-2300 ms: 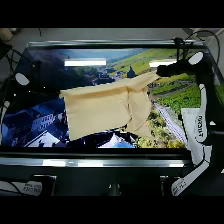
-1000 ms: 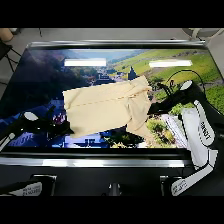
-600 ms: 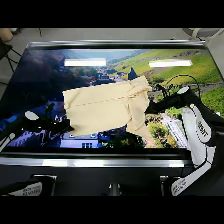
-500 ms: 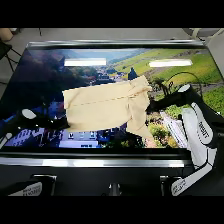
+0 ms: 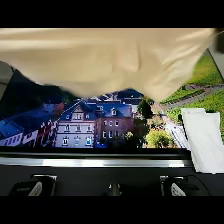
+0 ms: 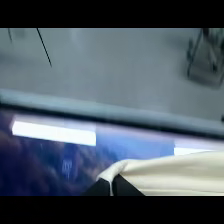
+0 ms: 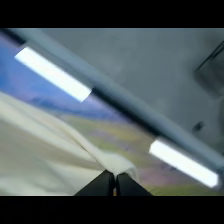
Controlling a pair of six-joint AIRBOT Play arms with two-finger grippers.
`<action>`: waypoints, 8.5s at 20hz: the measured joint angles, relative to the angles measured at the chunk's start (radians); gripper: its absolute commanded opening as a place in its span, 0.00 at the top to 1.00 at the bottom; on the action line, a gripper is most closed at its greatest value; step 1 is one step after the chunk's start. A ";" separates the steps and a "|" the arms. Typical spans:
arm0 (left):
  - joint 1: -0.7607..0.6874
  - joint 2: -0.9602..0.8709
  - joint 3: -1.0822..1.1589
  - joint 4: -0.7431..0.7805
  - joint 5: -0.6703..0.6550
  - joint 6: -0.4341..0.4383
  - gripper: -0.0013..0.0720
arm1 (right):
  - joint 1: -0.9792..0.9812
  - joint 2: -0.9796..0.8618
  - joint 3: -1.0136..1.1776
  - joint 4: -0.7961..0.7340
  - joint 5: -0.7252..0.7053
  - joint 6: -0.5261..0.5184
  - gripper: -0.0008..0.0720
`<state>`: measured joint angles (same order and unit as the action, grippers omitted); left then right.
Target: Fold the shirts.
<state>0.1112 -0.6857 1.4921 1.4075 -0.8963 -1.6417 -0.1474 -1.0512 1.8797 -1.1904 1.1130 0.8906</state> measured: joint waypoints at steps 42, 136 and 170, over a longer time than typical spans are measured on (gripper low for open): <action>-0.020 -0.919 -0.134 -0.074 -0.324 0.106 0.17 | -0.074 -0.719 -0.195 0.229 0.068 0.099 0.30; 0.042 -1.030 0.061 -0.154 -0.341 0.291 0.95 | 0.032 -0.650 -0.297 -0.072 0.247 0.134 0.97; 0.218 -0.593 -0.771 -0.261 -0.281 0.330 0.41 | -0.115 -0.193 -0.912 -0.154 0.350 0.100 0.46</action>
<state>0.3290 -1.2785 0.7212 1.1469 -1.1774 -1.3121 -0.2623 -1.2446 0.9672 -1.3441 1.4628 0.9905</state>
